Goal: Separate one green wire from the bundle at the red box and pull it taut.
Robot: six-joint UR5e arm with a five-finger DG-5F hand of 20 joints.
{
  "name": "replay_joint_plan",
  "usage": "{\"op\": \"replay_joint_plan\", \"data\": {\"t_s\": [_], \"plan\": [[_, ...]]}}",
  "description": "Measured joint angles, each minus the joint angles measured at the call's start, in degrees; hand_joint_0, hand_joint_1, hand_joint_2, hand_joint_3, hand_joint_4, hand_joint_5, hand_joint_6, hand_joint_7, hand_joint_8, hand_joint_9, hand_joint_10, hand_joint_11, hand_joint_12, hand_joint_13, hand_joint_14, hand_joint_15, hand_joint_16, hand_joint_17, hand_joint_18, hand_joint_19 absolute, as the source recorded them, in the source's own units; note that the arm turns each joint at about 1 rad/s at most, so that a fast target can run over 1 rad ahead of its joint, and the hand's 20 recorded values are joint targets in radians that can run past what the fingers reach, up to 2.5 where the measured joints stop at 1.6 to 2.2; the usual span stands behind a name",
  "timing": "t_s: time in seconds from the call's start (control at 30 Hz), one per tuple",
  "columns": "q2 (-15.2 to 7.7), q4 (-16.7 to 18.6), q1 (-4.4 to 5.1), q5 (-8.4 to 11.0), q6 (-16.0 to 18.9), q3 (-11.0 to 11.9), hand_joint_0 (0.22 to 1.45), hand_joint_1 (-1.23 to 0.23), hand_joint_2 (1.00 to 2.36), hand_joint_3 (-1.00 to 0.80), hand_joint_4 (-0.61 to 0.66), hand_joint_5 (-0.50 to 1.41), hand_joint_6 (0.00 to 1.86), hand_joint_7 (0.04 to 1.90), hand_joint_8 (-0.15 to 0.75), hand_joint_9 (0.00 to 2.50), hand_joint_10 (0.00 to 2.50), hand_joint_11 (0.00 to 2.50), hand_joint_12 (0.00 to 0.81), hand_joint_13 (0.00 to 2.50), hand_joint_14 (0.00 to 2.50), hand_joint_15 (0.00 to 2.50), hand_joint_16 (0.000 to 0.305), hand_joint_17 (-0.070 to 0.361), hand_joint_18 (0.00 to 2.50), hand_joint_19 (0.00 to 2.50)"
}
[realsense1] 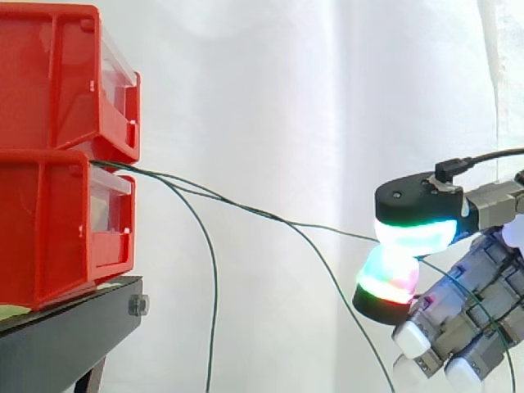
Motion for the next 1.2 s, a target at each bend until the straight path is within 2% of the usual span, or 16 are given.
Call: {"op": "replay_joint_plan", "data": {"t_s": [0.2, 0.3, 0.4, 0.43, 0.53, 0.57, 0.63, 0.73, 0.83, 1.2], "plan": [[0.0, 3.1, 0.29, -1.02, 0.0, 0.0, 0.61, -0.74, 1.01, -0.22, 0.01, -0.13, 0.91, 1.04, 0.227, 0.83, 0.01, 0.37, 0.301, 0.60, 0.01, 0.26, 0.045, 0.102, 0.53, 0.48], [0.0, 5.1, 0.33, -2.30, -0.1, -0.1, 0.61, -0.74, 1.01, -0.22, 0.01, -0.13, 0.91, 1.04, 0.227, 0.83, 0.01, 0.37, 0.301, 0.60, 0.01, 0.25, 0.045, 0.102, 0.53, 0.48], [0.0, 7.6, 0.38, -5.12, 0.1, -1.2, 0.61, -0.74, 1.01, -0.22, 0.02, -0.13, 0.91, 1.04, 0.227, 0.83, 0.01, 0.37, 0.301, 0.60, 0.01, 0.25, 0.045, 0.102, 0.53, 0.48], [0.0, 9.2, 0.39, -6.96, 0.3, -2.2, 0.61, -0.74, 1.01, -0.22, 0.02, -0.13, 0.91, 1.03, 0.226, 0.83, 0.01, 0.37, 0.301, 0.60, 0.01, 0.25, 0.045, 0.102, 0.53, 0.48], [0.0, 12.3, 0.39, -9.99, 0.5, -4.1, 0.61, -0.74, 1.01, -0.22, 0.02, -0.13, 0.91, 1.03, 0.231, 0.83, 0.01, 0.37, 0.303, 0.60, 0.01, 0.25, 0.046, 0.103, 0.54, 0.48], [0.0, 14.5, 0.34, -11.47, 0.6, -5.2, 0.61, -0.74, 1.01, -0.22, 0.02, -0.13, 0.91, 1.03, 0.231, 0.83, 0.01, 0.37, 0.303, 0.60, 0.01, 0.25, 0.046, 0.103, 0.53, 0.47], [0.0, 17.5, 0.25, -12.64, 0.6, -6.0, 0.61, -0.74, 1.01, -0.22, 0.02, -0.13, 0.91, 1.03, 0.228, 0.83, 0.01, 0.36, 0.303, 0.60, 0.01, 0.25, 0.046, 0.103, 0.53, 0.47], [0.0, 21.7, 0.17, -13.36, 0.3, -6.5, 0.61, -0.74, 1.01, -0.21, 0.02, -0.13, 0.91, 1.03, 0.233, 0.83, 0.01, 0.36, 0.305, 0.60, 0.01, 0.25, 0.046, 0.103, 0.53, 0.47], [0.0, 23.5, 0.17, -13.60, -0.2, -6.6, 0.61, -0.74, 1.01, -0.21, 0.02, -0.13, 0.91, 1.03, 0.231, 0.83, 0.01, 0.37, 0.305, 0.60, 0.01, 0.25, 0.046, 0.104, 0.53, 0.47], [0.0, 24.1, 0.35, -13.61, -0.6, -6.6, 0.61, -0.74, 1.01, -0.21, 0.02, -0.13, 0.91, 1.03, 0.232, 0.84, 0.01, 0.36, 0.306, 0.60, 0.01, 0.25, 0.046, 0.103, 0.52, 0.47]]}}
